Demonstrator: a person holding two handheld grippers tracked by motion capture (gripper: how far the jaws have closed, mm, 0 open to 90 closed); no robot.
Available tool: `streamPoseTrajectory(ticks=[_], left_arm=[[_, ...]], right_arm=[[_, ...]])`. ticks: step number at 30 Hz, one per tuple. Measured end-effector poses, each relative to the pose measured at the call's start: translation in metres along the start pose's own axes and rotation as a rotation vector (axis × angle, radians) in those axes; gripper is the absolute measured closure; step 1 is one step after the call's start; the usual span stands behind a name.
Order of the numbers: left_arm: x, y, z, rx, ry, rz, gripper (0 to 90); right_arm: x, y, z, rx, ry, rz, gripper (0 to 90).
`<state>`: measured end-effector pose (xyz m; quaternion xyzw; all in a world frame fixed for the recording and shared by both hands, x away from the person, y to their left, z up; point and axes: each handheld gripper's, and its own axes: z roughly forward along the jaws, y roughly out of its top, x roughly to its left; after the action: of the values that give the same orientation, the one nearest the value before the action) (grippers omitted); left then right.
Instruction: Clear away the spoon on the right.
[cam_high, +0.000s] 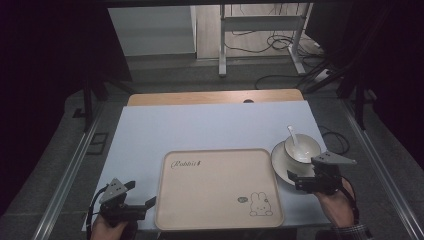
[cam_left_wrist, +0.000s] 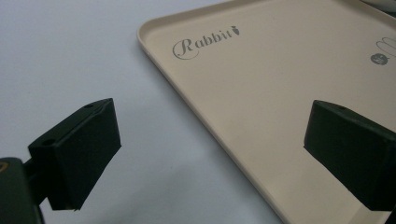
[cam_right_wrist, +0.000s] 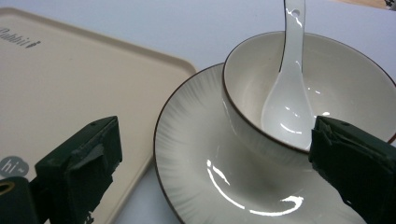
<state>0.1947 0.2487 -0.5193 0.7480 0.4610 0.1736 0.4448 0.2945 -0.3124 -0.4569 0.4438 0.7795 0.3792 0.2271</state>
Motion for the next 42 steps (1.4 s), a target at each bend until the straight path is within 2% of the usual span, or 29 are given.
streamPoseTrajectory(ticks=[9,19,29,31,34,35,37,39,42], left_arm=[[0.0,0.0,0.0,0.0,0.001,0.001,3.5],[0.0,0.0,0.0,0.0,0.0,0.001,3.5],[0.0,0.0,0.0,0.001,-0.002,-0.001,3.5],[0.0,0.0,0.0,0.001,-0.002,-0.001,3.5],[0.0,0.0,0.0,0.001,-0.002,-0.001,3.5],[0.0,0.0,0.0,0.001,-0.002,-0.001,3.5],[0.0,0.0,0.0,0.0,-0.002,-0.002,3.5],[0.0,0.0,0.0,0.001,-0.002,-0.002,3.5],[0.0,0.0,0.0,0.0,-0.003,-0.001,3.5]], right_arm=[[-0.008,0.011,0.007,-0.001,-0.012,0.015,2.7],[-0.02,0.028,0.022,0.011,-0.043,0.035,0.9],[-0.03,0.04,0.035,0.025,-0.038,0.039,1.0],[-0.033,0.044,0.039,0.041,-0.053,0.037,9.3],[-0.037,0.048,0.042,0.05,-0.047,0.042,17.8],[-0.037,0.048,0.042,0.05,-0.047,0.042,17.8],[-0.041,0.051,0.047,0.07,-0.041,0.037,27.4],[-0.041,0.052,0.048,0.077,-0.035,0.036,28.9],[-0.046,0.055,0.054,0.097,-0.041,0.034,39.0]])
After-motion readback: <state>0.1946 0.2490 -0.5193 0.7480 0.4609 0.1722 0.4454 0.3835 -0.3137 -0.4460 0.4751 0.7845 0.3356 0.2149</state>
